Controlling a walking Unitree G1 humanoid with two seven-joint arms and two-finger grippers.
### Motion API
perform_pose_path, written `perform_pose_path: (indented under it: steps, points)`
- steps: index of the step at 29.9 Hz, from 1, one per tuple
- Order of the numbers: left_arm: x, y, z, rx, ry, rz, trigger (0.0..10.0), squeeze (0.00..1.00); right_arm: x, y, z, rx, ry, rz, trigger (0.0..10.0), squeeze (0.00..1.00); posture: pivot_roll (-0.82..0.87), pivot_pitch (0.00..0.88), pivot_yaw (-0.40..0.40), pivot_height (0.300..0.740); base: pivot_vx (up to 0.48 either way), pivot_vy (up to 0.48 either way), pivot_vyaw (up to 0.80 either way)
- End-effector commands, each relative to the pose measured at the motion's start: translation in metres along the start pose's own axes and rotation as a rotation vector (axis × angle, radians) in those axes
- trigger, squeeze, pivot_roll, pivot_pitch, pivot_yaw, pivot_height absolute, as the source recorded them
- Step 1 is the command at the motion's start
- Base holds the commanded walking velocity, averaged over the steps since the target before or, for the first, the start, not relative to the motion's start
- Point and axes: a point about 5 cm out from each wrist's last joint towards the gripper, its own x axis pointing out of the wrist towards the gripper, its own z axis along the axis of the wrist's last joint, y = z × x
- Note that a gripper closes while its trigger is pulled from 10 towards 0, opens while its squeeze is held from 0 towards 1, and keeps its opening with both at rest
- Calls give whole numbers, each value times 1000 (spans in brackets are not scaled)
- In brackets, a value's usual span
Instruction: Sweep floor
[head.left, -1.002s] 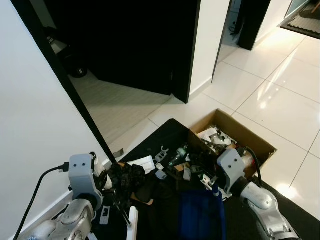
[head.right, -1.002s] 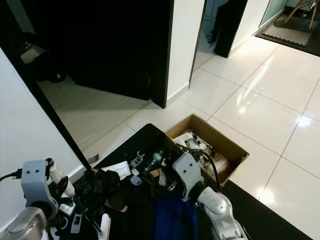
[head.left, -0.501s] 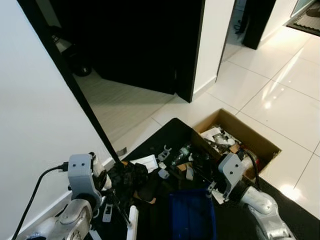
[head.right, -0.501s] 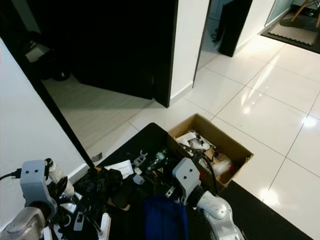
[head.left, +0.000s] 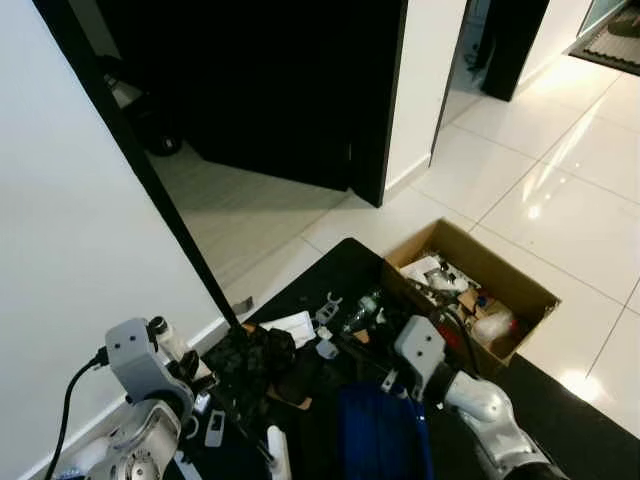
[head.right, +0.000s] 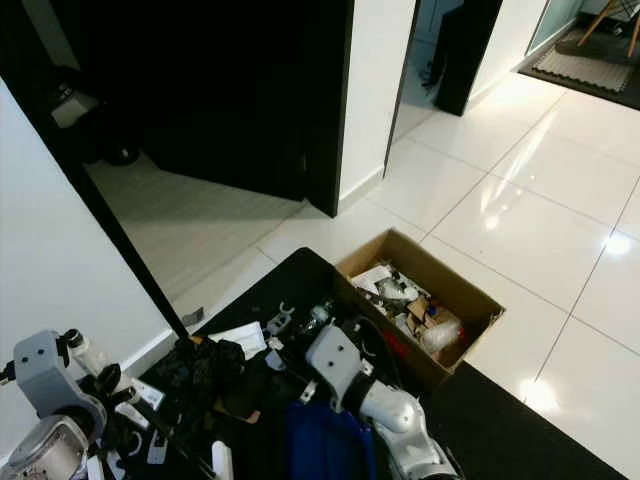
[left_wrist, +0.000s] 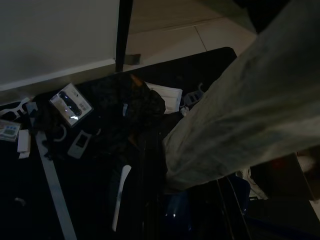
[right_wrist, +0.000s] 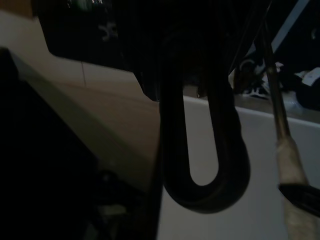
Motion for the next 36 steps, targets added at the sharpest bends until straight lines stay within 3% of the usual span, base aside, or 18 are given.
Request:
perform_pose_path:
  steps: [1, 8, 11, 13, 16, 23, 28, 29, 36]
  points:
    - [0, 0, -24, -11, 105, -54, 10000, 0, -2, 17, -16, -3, 77, 82, 10000, 0, 184, 251, 84, 740, 0, 0, 0]
    - [-11, 22, -36, 37, 189, -95, 10000, 0, -10, 13, -27, 6, 131, 52, 10000, 0, 189, 253, 80, 740, 0, 0, 0]
    - [-22, 38, -47, -55, 281, -134, 10000, 0, -12, 15, -29, 24, 128, 17, 10000, 0, 186, 253, 81, 740, 0, 0, 0]
    - [-25, 41, -53, -161, 310, -183, 10000, 0, -10, 16, -30, 49, 113, -13, 10000, 0, 182, 254, 82, 740, 0, 0, 0]
    - [-23, 43, -57, -216, 316, -201, 10000, 0, -8, 17, -29, 56, 101, -30, 10000, 0, 176, 253, 79, 740, 0, 0, 0]
    - [-4, 29, -67, -277, 292, -227, 10000, 0, -2, 15, -24, 60, 71, -46, 10000, 0, 152, 247, 71, 740, 0, 0, 0]
    - [-3, 19, -71, -322, 290, -266, 10000, 0, -1, 13, -23, 65, 63, -66, 10000, 0, 151, 247, 68, 740, 0, 0, 0]
    - [-4, 11, -72, -371, 285, -306, 10000, 0, -1, 12, -23, 72, 58, -78, 10000, 0, 154, 248, 67, 740, 0, 0, 0]
    - [-6, -9, -66, -482, 234, -422, 10000, 0, 3, 14, -20, 78, 37, -75, 10000, 0, 151, 253, 64, 740, 0, 0, 0]
